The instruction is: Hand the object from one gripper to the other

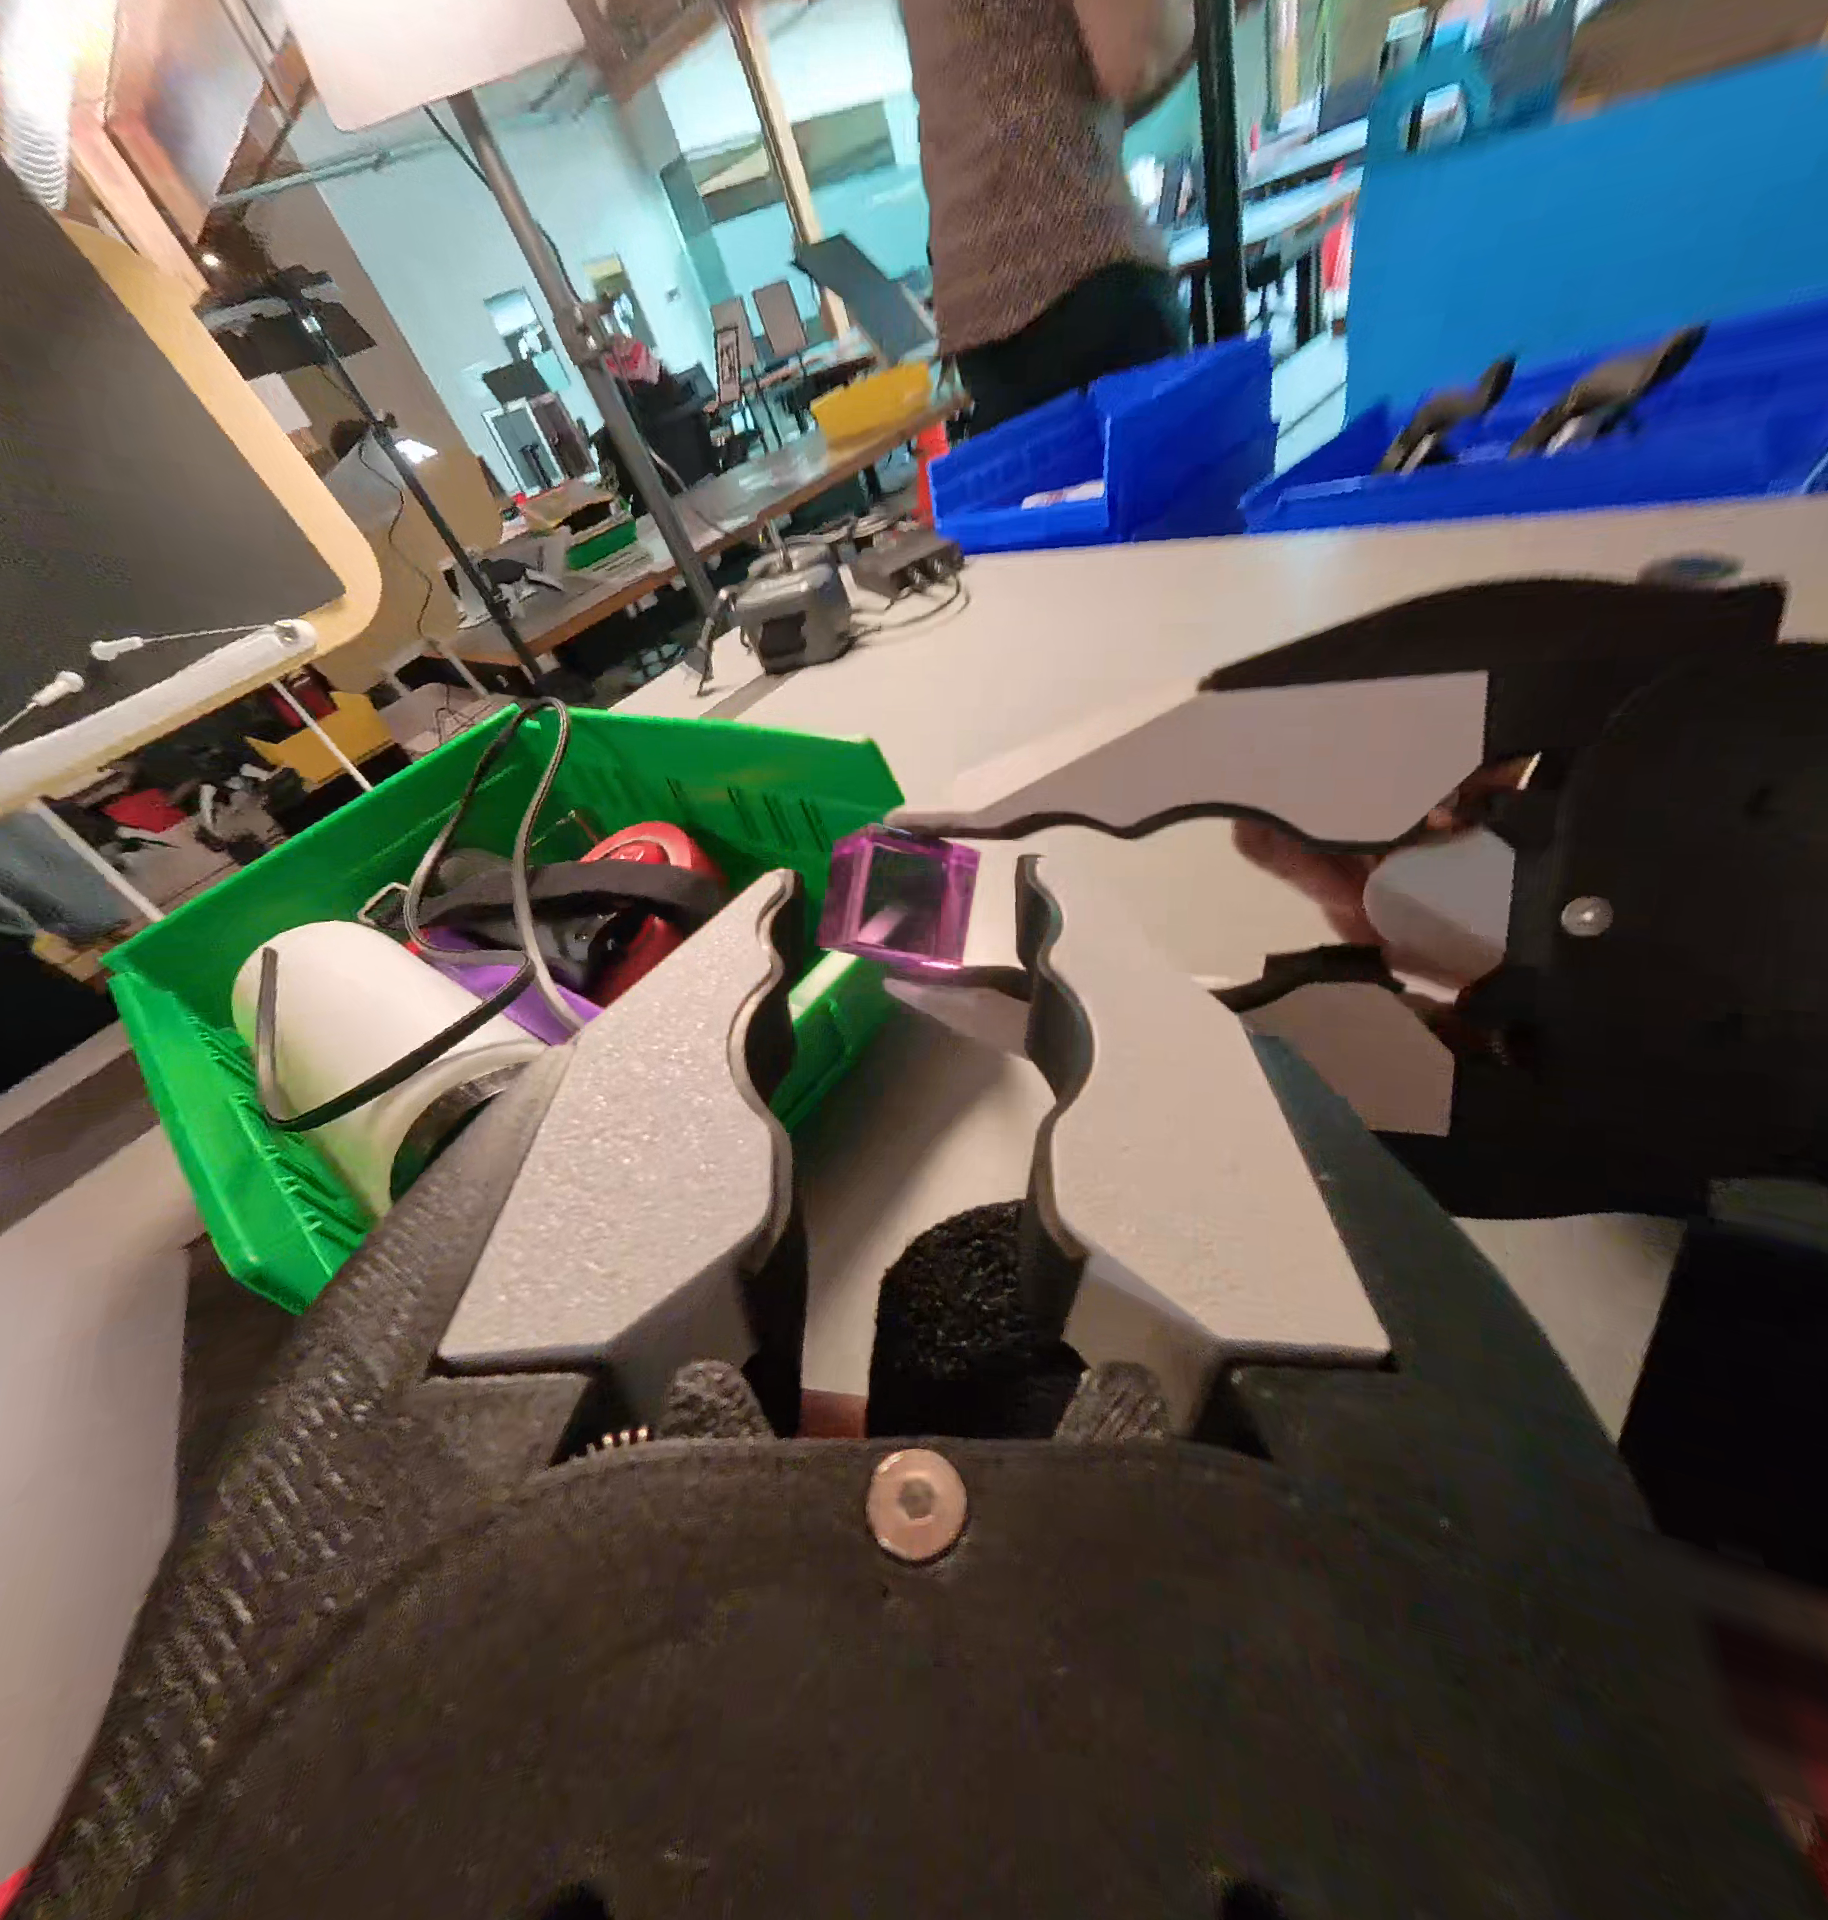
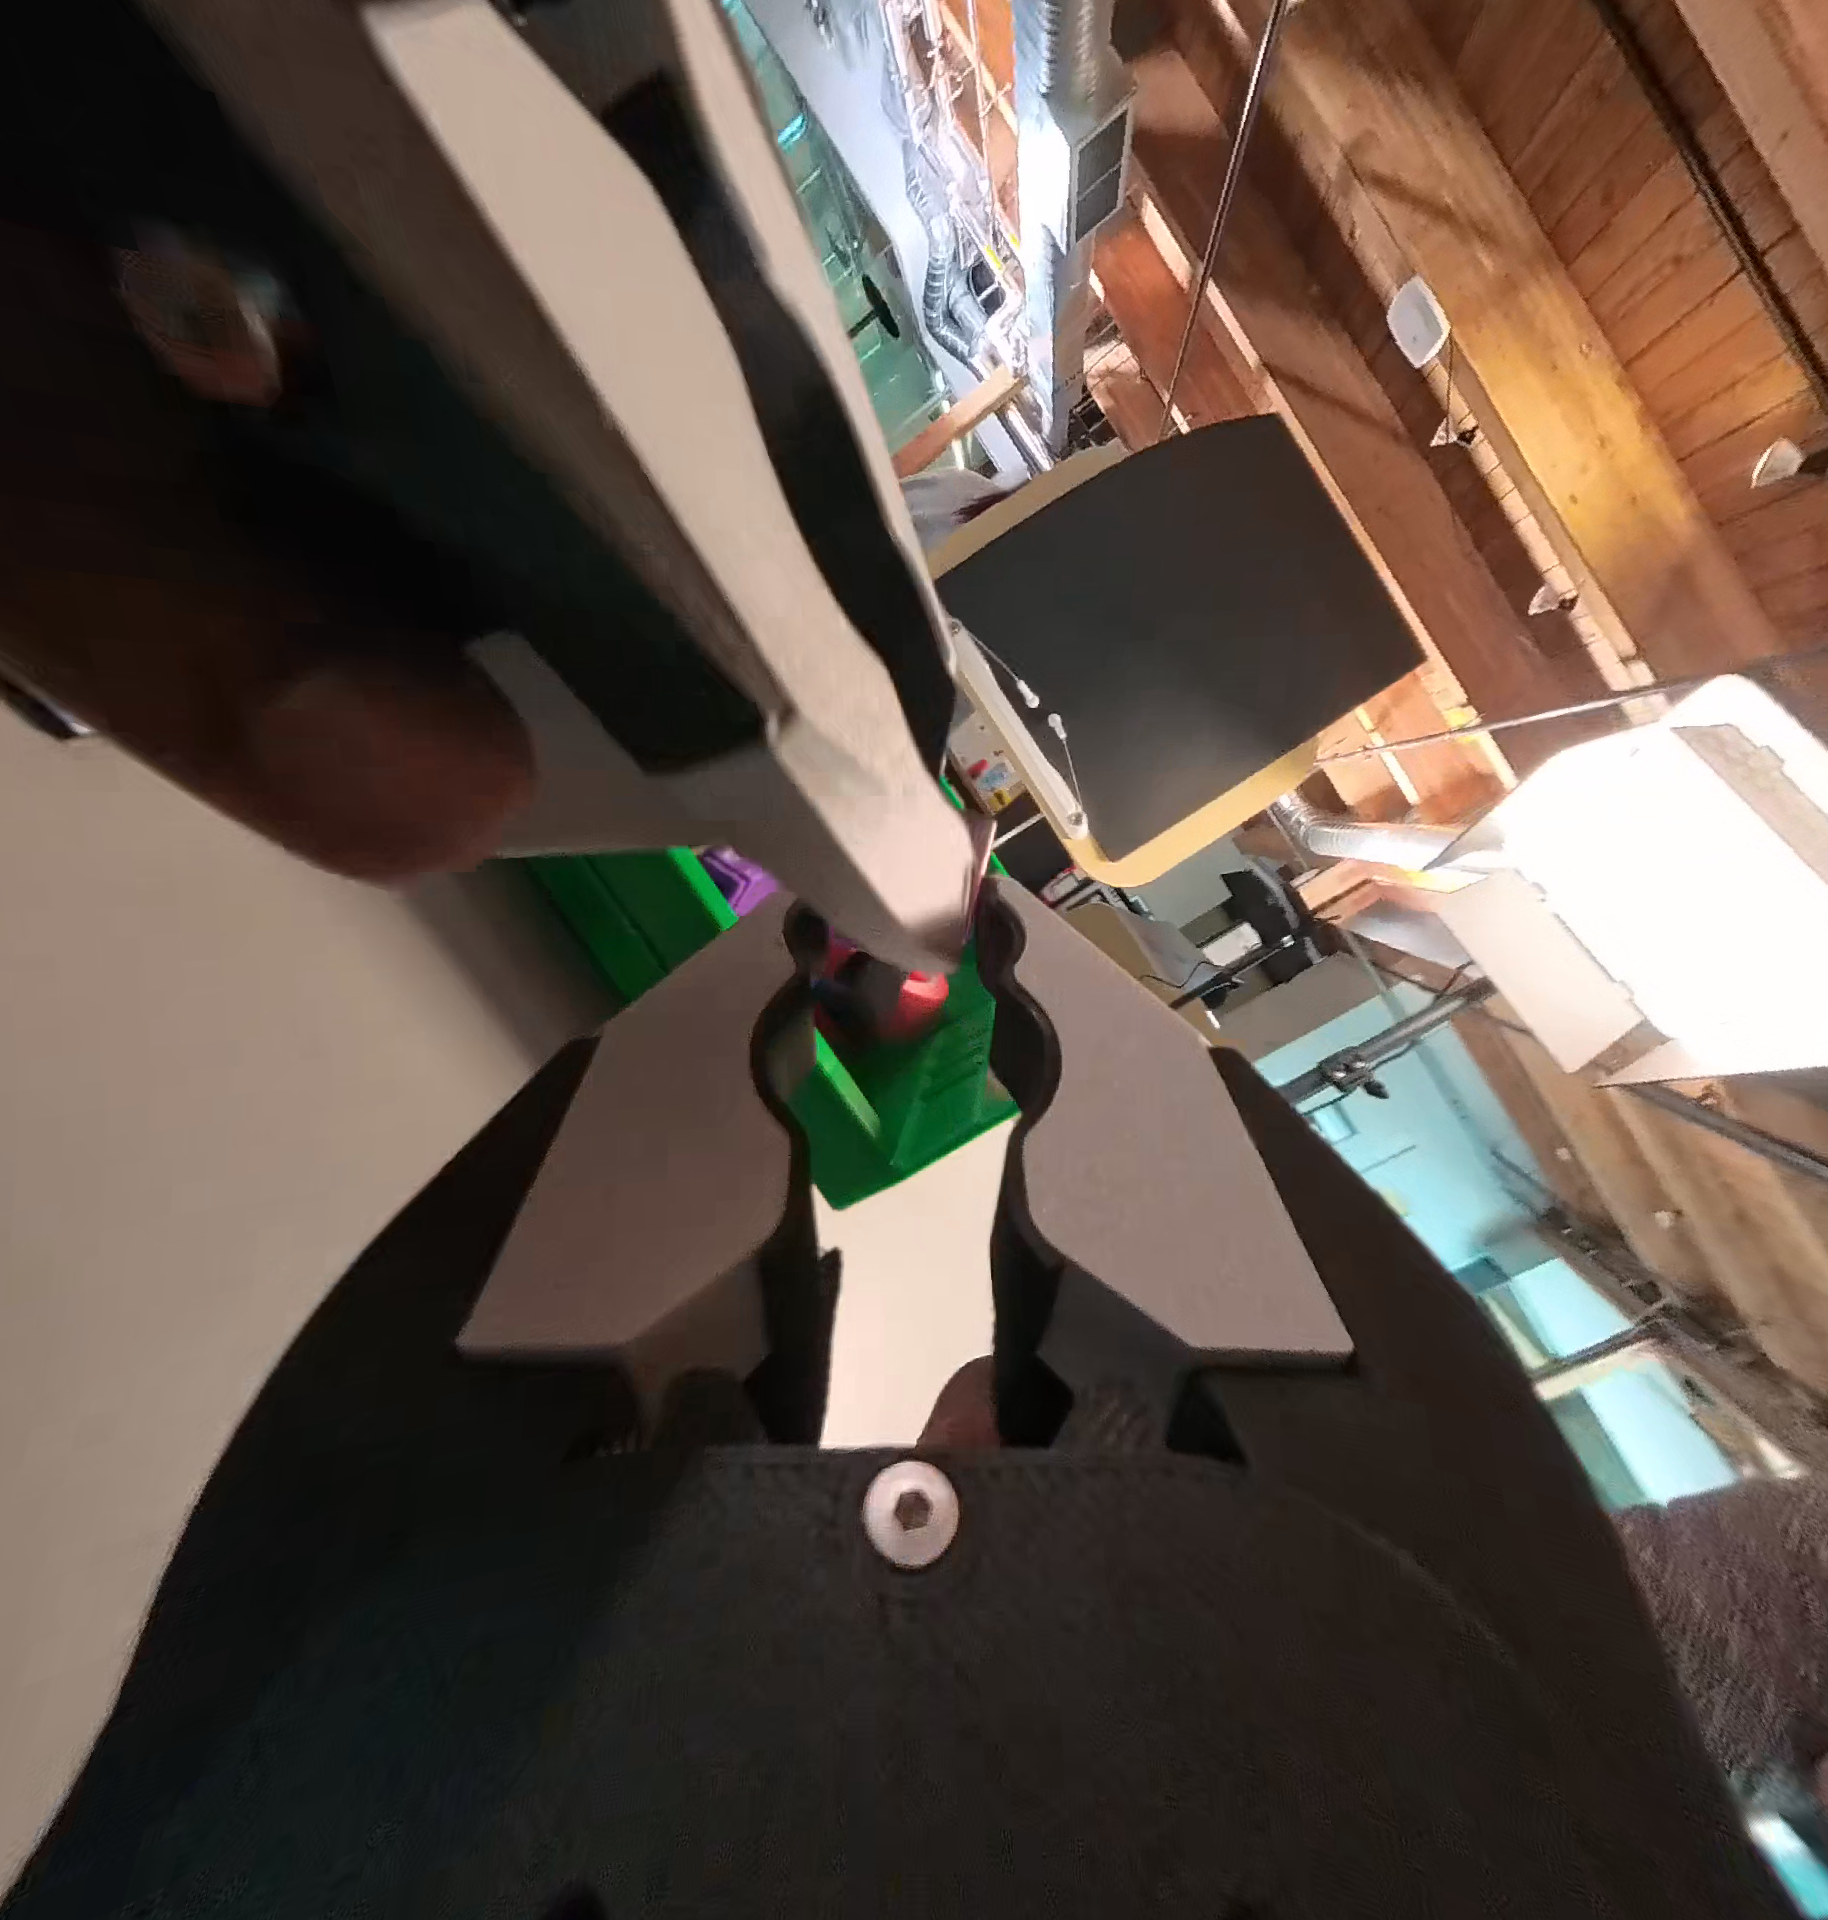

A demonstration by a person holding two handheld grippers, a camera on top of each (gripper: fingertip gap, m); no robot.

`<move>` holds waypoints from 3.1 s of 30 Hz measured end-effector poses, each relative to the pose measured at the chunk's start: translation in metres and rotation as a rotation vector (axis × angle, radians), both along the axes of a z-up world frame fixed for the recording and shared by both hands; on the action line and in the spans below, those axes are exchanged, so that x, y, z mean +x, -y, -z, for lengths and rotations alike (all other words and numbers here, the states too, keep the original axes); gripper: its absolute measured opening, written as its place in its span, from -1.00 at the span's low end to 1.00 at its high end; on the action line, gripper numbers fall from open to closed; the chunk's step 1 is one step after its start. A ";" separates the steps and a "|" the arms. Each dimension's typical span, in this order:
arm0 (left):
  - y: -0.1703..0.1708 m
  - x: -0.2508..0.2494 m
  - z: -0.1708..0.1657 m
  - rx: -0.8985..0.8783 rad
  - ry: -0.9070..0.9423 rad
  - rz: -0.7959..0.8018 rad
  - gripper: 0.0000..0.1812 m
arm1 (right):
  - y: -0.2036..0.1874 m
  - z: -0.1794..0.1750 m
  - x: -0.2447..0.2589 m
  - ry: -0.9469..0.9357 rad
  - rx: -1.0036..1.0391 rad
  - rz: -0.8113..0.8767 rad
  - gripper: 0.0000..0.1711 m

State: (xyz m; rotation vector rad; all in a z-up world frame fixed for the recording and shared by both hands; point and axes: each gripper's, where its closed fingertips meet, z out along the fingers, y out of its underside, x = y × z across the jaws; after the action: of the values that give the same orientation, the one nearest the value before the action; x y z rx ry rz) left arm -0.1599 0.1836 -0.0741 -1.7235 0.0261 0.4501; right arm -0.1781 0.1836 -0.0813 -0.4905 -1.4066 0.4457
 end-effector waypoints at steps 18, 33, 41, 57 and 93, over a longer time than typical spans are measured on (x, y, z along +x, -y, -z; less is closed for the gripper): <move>0.000 -0.007 -0.022 0.519 0.893 0.268 -0.69 | 0.005 -0.025 0.011 -0.102 -0.540 -0.240 -0.48; -0.005 0.003 -0.008 0.136 0.241 0.056 -0.52 | -0.010 -0.009 0.007 -0.025 -0.023 -0.041 -0.66; -0.010 -0.001 0.012 0.011 0.007 -0.056 -0.70 | 0.003 -0.002 0.006 -0.009 0.093 -0.031 -0.66; -0.006 0.003 -0.020 0.558 1.017 0.329 -0.69 | 0.005 -0.022 0.014 -0.115 -0.395 -0.204 -0.56; -0.005 -0.004 -0.015 0.444 0.785 0.232 -0.68 | 0.003 -0.017 0.012 -0.062 -0.425 -0.206 -0.51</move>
State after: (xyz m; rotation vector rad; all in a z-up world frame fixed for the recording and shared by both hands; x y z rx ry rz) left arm -0.1639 0.1887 -0.0593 -1.3351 -0.4060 -0.3870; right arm -0.1658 0.1809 -0.0648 -0.6698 -1.3091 0.9300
